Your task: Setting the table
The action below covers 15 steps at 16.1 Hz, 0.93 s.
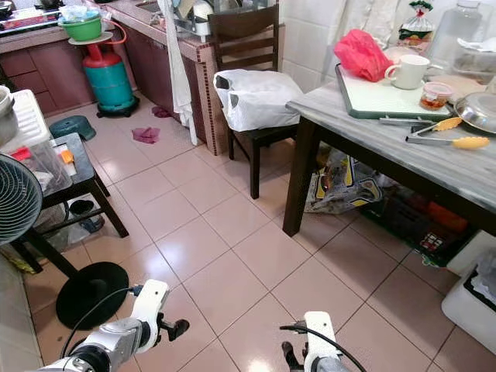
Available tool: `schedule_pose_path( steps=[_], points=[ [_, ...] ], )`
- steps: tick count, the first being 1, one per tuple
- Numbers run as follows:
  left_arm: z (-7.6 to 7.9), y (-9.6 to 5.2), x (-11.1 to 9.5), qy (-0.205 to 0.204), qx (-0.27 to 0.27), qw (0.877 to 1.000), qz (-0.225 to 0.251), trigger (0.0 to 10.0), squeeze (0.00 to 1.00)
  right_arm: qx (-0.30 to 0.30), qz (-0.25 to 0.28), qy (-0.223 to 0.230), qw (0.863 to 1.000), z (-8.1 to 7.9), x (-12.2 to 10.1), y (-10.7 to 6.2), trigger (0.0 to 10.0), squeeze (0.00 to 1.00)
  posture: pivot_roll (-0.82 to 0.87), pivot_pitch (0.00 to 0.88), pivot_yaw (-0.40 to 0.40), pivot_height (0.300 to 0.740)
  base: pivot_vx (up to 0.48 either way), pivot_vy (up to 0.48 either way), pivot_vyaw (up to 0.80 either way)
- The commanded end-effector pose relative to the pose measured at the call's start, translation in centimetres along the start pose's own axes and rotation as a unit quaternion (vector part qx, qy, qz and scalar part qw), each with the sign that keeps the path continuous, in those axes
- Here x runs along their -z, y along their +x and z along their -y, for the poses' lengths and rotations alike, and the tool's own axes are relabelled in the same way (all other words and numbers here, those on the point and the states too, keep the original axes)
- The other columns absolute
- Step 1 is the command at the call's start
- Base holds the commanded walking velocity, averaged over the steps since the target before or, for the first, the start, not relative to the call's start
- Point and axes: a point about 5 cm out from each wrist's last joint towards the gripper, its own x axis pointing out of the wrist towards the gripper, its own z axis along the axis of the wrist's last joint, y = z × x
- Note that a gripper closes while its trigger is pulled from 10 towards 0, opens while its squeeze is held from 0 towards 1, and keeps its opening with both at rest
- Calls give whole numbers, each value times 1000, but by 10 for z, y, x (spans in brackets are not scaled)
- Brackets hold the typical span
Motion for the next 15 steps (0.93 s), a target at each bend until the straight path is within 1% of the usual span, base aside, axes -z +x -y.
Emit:
schedule_pose_path(
  steps=[1, 2, 4, 5, 6, 7, 8, 11, 13, 15],
  points=[
    [-5, -1, -1, 14, -7, 1000, -1, 10000, 0, -4, 19, 5, 1000, -6, -7, 2, 10000, 0, -112, 0, 34, 740, 0, 0, 0],
    [-5, -2, -2, 15, -8, 1000, 0, 10000, 0, -6, 22, 14, 1000, -7, -8, 2, 10000, 0, -113, 0, 36, 740, 0, 0, 0],
    [-6, -2, -3, 21, -10, 1000, 3, 10000, 0, 22, 23, 1, 1000, -9, -7, 3, 10000, 0, -112, 0, 43, 740, 0, 0, 0],
    [-6, -2, -4, 21, -10, 1000, 3, 10000, 0, 25, 22, 17, 999, -9, -6, 3, 10000, 0, -113, 0, 45, 740, 0, 0, 0],
    [-6, -2, -4, 21, -9, 1000, 2, 10000, 0, 25, 21, 18, 999, -10, -5, 3, 10000, 0, -113, 0, 45, 740, 0, 0, 0],
    [-5, -2, -4, 27, -6, 1000, 2, 10000, 0, 21, 20, 7, 1000, -10, -4, 2, 10000, 0, -119, 0, 46, 740, 0, 0, 0],
    [-5, -1, -5, 29, -5, 1000, 1, 10000, 0, 21, 20, 6, 1000, -10, -4, 2, 10000, 0, -119, 0, 46, 740, 0, 0, 0],
    [-3, -1, -6, 41, -3, 999, -1, 10000, 0, 29, 9, 2, 1000, -4, 0, 1, 10000, 0, -131, 0, 47, 740, 0, 0, -760],
    [-2, 0, -6, 42, -2, 999, -1, 10000, 0, 33, 9, 2, 999, -2, 0, 1, 10000, 0, -134, 0, 48, 740, 0, 0, -775],
    [-1, 0, -8, 58, -2, 998, -2, 10000, 0, 33, 9, 3, 999, -1, 1, 0, 10000, 0, -148, 0, 50, 740, 0, 0, -775]
  ],
)
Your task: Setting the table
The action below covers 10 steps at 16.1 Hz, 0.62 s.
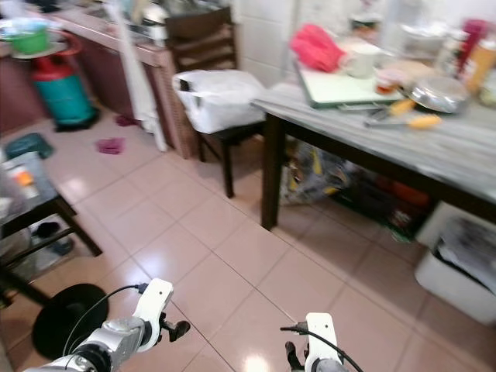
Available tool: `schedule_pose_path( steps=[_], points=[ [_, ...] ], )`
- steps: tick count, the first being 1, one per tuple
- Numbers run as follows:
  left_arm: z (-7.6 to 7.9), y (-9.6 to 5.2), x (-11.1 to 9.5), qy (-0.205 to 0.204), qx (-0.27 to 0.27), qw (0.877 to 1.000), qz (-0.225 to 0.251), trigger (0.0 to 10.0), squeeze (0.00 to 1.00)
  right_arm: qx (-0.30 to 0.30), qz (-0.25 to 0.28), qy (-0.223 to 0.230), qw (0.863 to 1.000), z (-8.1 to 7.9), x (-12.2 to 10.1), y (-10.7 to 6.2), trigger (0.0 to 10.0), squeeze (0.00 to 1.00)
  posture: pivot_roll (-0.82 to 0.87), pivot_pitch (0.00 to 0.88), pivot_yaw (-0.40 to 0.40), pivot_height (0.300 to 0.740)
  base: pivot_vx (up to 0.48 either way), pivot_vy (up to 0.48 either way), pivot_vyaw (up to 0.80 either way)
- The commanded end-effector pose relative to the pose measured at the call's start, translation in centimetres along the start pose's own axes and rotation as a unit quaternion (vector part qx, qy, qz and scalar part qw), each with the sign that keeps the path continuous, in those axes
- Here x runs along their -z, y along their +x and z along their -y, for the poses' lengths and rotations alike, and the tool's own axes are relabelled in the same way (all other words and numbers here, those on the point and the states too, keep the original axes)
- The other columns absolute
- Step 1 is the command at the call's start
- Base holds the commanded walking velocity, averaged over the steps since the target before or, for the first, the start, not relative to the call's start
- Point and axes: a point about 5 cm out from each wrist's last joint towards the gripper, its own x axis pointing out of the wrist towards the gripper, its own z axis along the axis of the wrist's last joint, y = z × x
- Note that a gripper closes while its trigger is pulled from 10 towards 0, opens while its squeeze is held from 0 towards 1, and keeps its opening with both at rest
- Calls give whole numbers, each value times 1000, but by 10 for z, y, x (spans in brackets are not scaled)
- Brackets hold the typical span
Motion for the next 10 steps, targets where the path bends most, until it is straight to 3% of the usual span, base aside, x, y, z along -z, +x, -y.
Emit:
schedule_pose_path(
  steps=[1, 10],
  points=[
    [-3, -1, -4, 14, -5, 1000, 2, 10000, 0, -3, 3, -1, 1000, -3, -2, 1, 10000, 0, -155, 0, 50, 740, 0, 0, -775],
    [0, 0, -6, 22, -2, 1000, 4, 10000, 0, -5, -6, -6, 1000, -2, 4, -1, 10000, 0, -170, 0, 52, 740, 0, 0, -775]
  ],
)
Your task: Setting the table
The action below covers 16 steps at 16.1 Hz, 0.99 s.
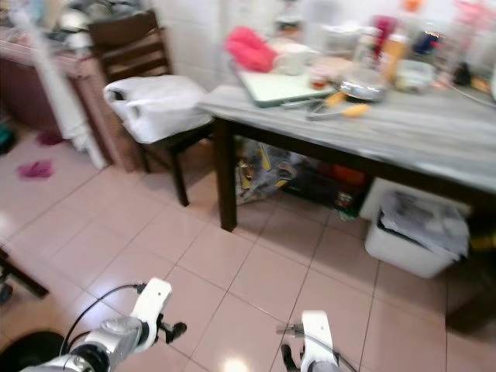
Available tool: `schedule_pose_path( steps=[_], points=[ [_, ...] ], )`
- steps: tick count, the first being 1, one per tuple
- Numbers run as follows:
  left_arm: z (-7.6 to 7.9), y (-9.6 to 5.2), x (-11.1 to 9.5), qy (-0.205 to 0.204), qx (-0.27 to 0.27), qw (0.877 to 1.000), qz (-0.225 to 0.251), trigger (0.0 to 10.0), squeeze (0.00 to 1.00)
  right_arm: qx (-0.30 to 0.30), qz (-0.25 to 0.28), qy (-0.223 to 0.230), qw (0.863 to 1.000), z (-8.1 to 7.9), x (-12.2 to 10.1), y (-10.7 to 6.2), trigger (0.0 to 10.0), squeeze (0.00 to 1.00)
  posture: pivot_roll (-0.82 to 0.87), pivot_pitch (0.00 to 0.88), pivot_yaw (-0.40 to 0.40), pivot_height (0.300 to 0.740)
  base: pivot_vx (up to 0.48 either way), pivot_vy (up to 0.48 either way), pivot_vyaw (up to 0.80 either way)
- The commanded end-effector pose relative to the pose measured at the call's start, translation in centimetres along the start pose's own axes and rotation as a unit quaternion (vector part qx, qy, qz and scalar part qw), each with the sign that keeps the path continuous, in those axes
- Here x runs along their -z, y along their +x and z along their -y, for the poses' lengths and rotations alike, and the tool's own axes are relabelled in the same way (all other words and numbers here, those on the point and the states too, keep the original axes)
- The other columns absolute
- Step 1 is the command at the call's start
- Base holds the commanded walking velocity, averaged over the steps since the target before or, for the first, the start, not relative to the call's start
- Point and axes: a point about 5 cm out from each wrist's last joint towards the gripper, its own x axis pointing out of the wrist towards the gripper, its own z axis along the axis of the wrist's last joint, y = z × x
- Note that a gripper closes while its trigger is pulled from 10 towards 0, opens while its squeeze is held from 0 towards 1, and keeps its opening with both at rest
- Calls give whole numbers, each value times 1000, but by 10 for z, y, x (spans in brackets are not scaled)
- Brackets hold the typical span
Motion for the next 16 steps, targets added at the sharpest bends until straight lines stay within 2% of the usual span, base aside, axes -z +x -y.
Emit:
schedule_pose_path(
  steps=[1, 11, 16],
  points=[
    [2, 1, -6, 6, 1, 1000, 8, 10000, 0, 10, -1, -6, 1000, 6, -1, 0, 10000, 0, -166, 0, 48, 740, 0, 0, -775],
    [0, 0, -5, 7, -7, 1000, 0, 10000, 0, 12, -13, -16, 1000, 6, 5, -1, 10000, 0, -156, 0, 48, 740, 0, 0, -775],
    [-2, 0, -5, 8, -13, 1000, 2, 10000, 0, 11, -14, -16, 1000, 5, 7, -2, 10000, 0, -160, 0, 51, 740, 0, 0, 0]
  ],
)
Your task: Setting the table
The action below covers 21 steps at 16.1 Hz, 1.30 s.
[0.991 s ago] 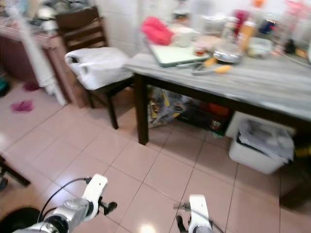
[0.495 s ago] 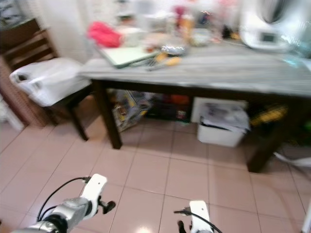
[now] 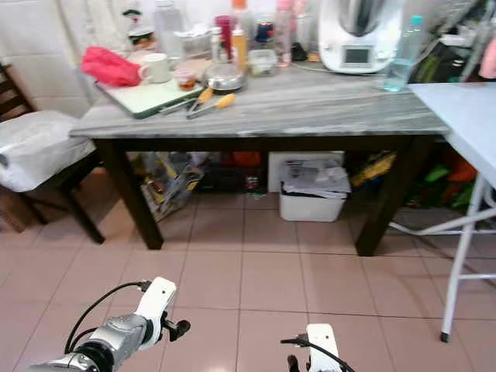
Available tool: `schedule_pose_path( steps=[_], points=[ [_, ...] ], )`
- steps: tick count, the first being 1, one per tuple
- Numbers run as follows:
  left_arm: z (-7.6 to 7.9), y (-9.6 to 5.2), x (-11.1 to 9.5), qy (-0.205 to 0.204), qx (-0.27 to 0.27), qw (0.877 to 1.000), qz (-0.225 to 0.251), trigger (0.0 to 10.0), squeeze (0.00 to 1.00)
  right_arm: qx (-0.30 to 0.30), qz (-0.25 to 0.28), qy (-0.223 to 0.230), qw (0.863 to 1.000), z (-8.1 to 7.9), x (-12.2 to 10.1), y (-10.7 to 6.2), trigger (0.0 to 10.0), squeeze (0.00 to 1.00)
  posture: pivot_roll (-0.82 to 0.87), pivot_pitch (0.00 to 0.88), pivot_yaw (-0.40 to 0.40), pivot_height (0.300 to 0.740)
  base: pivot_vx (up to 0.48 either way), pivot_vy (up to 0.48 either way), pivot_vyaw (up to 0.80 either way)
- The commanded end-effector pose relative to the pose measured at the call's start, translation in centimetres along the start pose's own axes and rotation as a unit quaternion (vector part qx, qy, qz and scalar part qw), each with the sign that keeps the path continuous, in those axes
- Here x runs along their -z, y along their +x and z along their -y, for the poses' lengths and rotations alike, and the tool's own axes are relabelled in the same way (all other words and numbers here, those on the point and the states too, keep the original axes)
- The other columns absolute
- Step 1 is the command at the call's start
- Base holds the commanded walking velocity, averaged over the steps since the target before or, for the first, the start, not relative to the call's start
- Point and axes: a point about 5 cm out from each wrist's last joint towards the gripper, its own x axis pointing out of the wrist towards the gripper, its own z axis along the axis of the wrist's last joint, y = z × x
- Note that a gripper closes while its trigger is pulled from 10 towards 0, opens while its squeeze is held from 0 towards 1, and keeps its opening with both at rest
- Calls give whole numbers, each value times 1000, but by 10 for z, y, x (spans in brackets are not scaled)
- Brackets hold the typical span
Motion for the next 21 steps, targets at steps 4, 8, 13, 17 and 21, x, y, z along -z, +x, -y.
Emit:
schedule_pose_path(
  steps=[4, 8, 13, 17, 21],
  points=[
    [-5, -2, -1, 9, 0, 1000, 4, 10000, 0, -3, 4, 0, 1000, -3, -2, 1, 10000, 0, -159, 0, 59, 740, 0, 0, 0],
    [-6, -2, -1, 12, 2, 1000, 5, 10000, 0, -10, 17, 7, 1000, -10, -9, 2, 10000, 0, -162, 0, 70, 740, 0, -196, 0],
    [-7, -3, -2, 17, 2, 1000, 3, 10000, 0, -13, 21, 7, 1000, -14, -13, 3, 10000, 0, -162, 0, 73, 740, 0, -262, 0],
    [-7, -3, -1, 18, 5, 1000, 0, 10000, 0, -9, 17, 0, 1000, -12, -10, 3, 10000, 0, -166, 0, 74, 740, 0, -242, 0],
    [-6, -2, -1, 21, 6, 1000, -1, 10000, 0, -8, 15, -3, 1000, -9, -8, 2, 10000, 0, -167, 0, 71, 740, 0, -289, 0]
  ],
)
